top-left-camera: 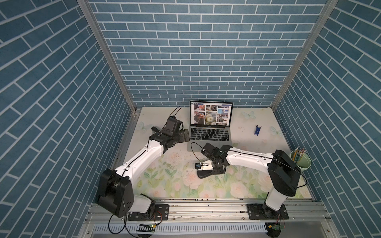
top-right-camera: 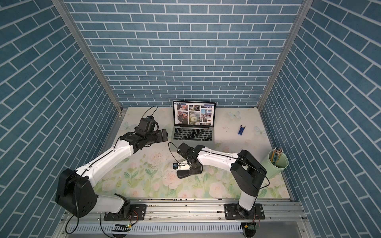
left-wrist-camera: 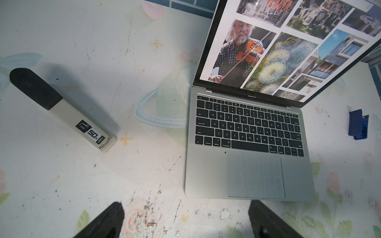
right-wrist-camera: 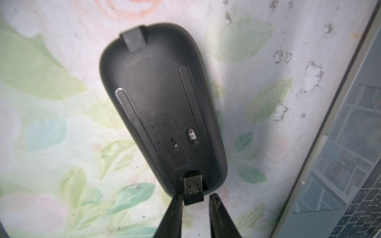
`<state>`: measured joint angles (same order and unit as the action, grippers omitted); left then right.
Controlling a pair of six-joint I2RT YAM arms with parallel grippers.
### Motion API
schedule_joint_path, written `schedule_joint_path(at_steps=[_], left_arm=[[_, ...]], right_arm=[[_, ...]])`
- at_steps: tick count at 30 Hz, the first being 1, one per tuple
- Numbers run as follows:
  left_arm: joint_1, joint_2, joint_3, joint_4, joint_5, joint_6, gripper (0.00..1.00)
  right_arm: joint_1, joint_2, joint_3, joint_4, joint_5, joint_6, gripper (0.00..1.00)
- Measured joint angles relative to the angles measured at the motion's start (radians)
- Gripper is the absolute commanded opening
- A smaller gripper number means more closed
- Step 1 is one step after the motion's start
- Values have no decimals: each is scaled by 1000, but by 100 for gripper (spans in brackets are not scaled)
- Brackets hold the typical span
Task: Remove the wireless mouse receiver from the laptop
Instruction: Insert the USB plug into the mouse.
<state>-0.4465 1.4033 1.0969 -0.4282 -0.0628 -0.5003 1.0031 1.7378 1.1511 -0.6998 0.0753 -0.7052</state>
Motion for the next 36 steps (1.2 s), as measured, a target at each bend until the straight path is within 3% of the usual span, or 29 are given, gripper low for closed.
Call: schedule_joint_path(at_steps=[12, 19, 21, 24, 25, 26, 28, 32, 36], left_arm=[[0, -1, 0, 11, -25, 32, 100], [2, -35, 0, 69, -72, 85, 100], [11, -57, 0, 105, -62, 87, 100], [66, -85, -2, 190, 54, 78, 100], [89, -85, 1, 216, 103, 78, 100], [103, -80, 8, 229, 140, 78, 99], [113, -72, 29, 242, 198, 93, 99], [29, -150, 37, 274, 222, 192, 100], [-40, -373, 9, 328, 247, 292, 100]], right_arm=[[0, -14, 40, -22, 0, -2, 30], [-11, -188, 35, -23, 2, 34, 33], [-16, -272, 11, -7, 11, 74, 38], [-24, -403, -51, 53, 56, 192, 32], [-29, -451, -75, 77, 77, 245, 28], [-32, -474, -88, 93, 93, 291, 14], [-38, -505, -105, 116, 146, 411, 10], [-49, -490, -106, 127, 233, 587, 20], [-56, -443, -110, 126, 283, 677, 27]])
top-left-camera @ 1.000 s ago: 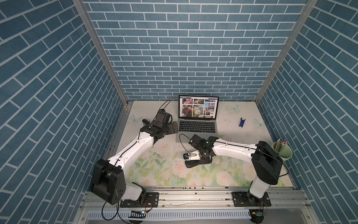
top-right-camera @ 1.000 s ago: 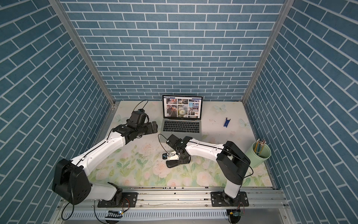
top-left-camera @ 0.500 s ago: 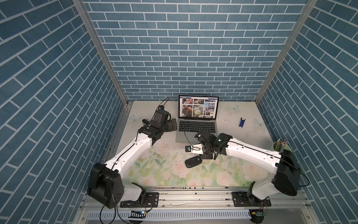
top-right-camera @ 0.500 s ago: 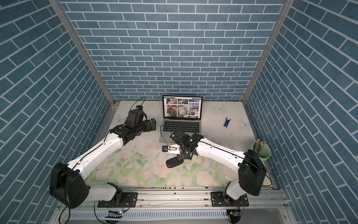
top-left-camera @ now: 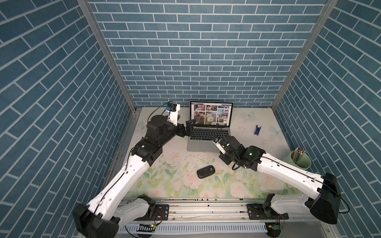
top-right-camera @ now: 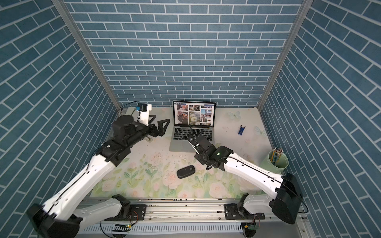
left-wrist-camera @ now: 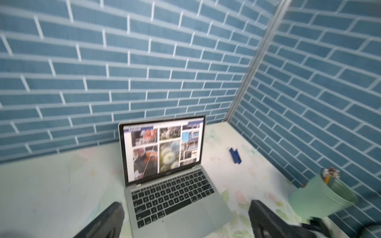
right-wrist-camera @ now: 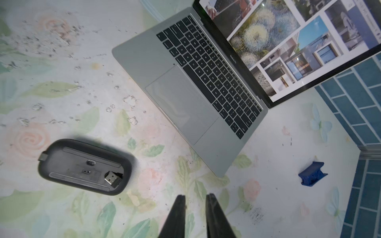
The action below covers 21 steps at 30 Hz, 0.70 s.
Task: Remove the wireless mouse receiver from the laptop
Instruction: Insert the USB plug into the mouse.
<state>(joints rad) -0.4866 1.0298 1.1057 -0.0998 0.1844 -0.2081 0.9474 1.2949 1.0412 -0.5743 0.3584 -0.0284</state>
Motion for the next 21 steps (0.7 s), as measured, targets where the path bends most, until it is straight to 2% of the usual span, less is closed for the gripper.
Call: schedule_joint_path(at_steps=[4, 7, 10, 14, 21], left_arm=[[-19, -83, -1, -14, 62, 75, 100], [-103, -56, -24, -103, 57, 143, 100], [-205, 7, -56, -240, -6, 219, 100], [-270, 95, -57, -397, -93, 307, 100], [-380, 299, -21, -565, -213, 401, 100]], right_arm=[[-19, 0, -23, 7, 29, 57, 31], [-84, -29, -44, 7, 27, 85, 36], [-185, -85, -48, 6, 21, 109, 38], [-312, -158, -35, -7, 11, 127, 41], [-415, -167, -2, -37, -63, 127, 45]])
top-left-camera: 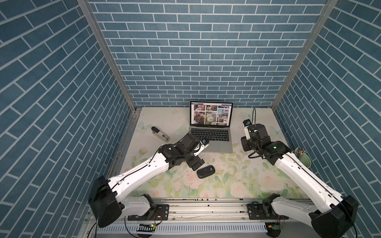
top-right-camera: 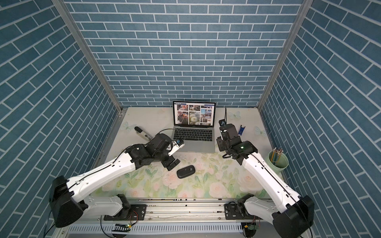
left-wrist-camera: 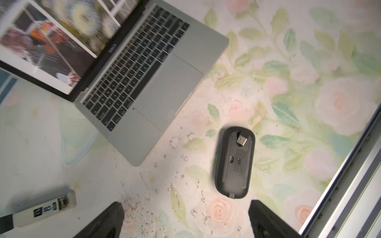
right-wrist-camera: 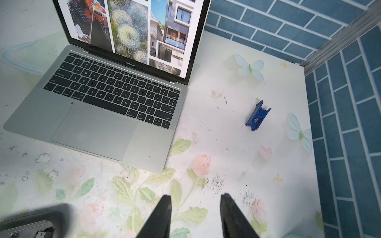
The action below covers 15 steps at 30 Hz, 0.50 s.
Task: Remove the wireless mouse receiver from the laptop
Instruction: Insert the USB plug into the mouse.
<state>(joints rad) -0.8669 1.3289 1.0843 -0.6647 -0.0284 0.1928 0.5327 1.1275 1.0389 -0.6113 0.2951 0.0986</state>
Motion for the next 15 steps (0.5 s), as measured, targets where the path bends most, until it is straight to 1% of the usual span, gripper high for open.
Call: schedule_joint_path(at_steps=[2, 6, 10, 15], left_arm=[[-46, 76, 33, -38, -13, 13, 100], [-98, 161, 72, -57, -3, 23, 100], [-135, 211, 66, -50, 23, 25, 100], [-145, 224, 14, -6, 36, 25, 100]], right_arm=[[-9, 8, 0, -6, -21, -1, 46], [-18, 20, 0, -6, -56, -2, 46], [-29, 21, -2, -6, -75, -14, 46], [-38, 21, -18, -6, -93, -29, 46]])
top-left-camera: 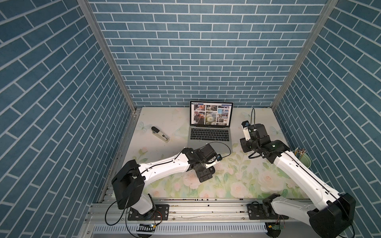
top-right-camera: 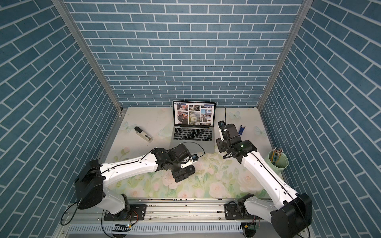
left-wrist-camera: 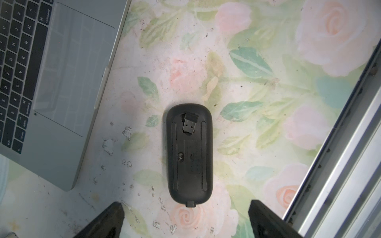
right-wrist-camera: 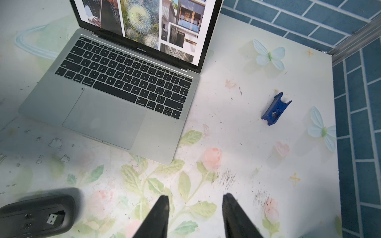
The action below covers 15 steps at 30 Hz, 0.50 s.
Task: Remove the wireless mouse receiver from the laptop
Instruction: Insert the USB plug into the mouse.
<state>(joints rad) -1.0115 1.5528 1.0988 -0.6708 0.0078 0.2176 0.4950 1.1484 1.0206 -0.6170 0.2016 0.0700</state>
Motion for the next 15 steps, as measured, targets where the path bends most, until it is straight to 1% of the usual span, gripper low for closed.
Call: schedule_joint_path(at_steps=[10, 15], left_arm=[[0, 43, -130, 128, 40, 0, 100], [6, 52, -149, 167, 42, 2, 100]], right_arm=[[-16, 16, -26, 0, -26, -19, 46], [-24, 23, -32, 0, -35, -24, 46]])
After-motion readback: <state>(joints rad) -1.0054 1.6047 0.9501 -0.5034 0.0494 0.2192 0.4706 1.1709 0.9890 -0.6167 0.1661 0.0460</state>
